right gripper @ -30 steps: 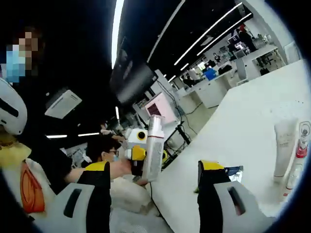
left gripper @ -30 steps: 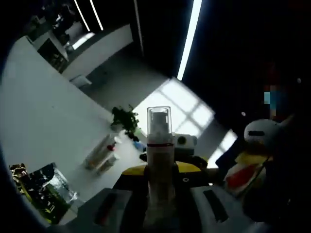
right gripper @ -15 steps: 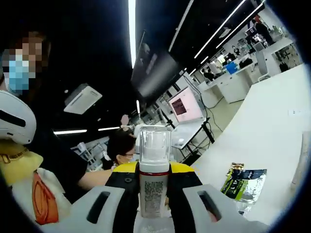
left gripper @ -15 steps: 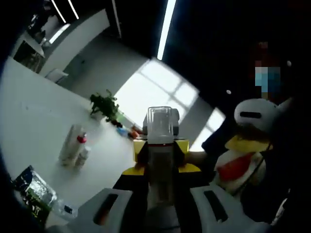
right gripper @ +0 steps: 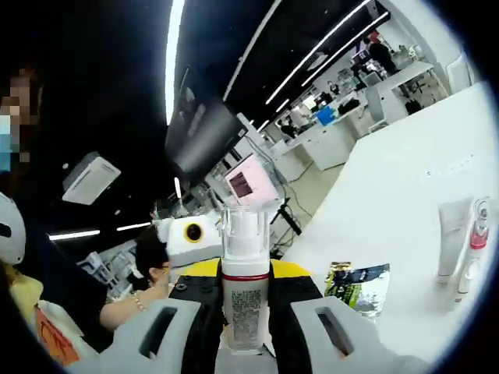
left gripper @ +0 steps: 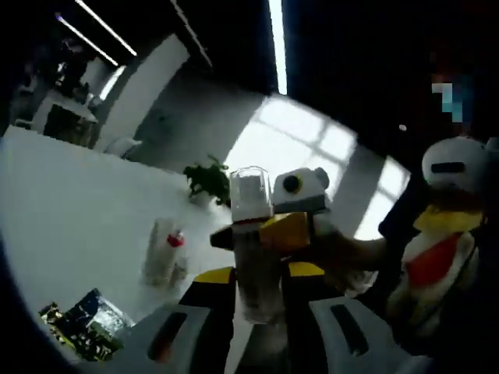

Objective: Arrange the skincare products in the storage area until every visible bottle or jar stands upright without overlapping.

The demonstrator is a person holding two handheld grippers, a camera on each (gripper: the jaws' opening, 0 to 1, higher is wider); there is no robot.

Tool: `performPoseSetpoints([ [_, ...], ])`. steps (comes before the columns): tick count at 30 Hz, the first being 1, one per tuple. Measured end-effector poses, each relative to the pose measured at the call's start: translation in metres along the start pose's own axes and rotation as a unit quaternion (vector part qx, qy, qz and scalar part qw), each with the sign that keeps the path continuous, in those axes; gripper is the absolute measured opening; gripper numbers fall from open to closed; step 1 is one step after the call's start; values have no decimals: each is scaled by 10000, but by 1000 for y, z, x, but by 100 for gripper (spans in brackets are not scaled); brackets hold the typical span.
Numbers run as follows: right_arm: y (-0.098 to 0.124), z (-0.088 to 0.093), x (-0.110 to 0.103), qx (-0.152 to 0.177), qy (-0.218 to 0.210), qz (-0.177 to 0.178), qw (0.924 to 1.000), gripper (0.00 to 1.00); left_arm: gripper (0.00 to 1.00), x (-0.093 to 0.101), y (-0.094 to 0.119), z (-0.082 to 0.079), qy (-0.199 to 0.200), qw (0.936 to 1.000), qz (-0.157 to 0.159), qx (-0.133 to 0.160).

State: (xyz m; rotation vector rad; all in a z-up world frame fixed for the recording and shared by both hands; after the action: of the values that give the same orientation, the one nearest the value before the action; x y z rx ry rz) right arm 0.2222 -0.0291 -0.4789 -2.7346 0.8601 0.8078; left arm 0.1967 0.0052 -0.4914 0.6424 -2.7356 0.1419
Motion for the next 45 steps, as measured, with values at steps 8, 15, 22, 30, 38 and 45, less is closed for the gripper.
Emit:
performPoseSetpoints([
  [8,-9,-27,2,1042,315,718,9915,21,22,-9,-6,3,-1615,9632,-2103,-446],
  [15,-14,-34,-22,1342,985,693,9836,21,24,-9,3,-23,-2574,9147,-3116,-10],
  [22,-20,-41,-41,1359,1981,568,9690,21,24,-6,8,-36,-2644,9024,-3396,215],
  [30,-9,-42,-53,981,2070,-670,9711,25,23,9,8,-37,-561,9790,-1778,819],
  [38,20,-47,-79,-119,899,-2688,9589,23,23,54,-2,-44,-160,9985,269,440],
  [45,32,-59,-96,-354,977,-3123,9443,23,23,70,-4,-54,-71,9905,1347,257],
])
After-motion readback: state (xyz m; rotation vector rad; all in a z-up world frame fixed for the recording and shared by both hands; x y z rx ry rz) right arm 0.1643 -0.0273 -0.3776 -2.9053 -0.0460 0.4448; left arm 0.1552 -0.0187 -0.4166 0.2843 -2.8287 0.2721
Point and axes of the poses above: the point that each gripper's makers call its tool centre point, and the gripper's own axes: y roughly backward along the fingers, x roughly to its right, z roughly out of its underside, the point moved 3 cm from there along y, roughly backward along the fingers, and after that the axes turned 10 degrees about x, right-handed, at the moved point
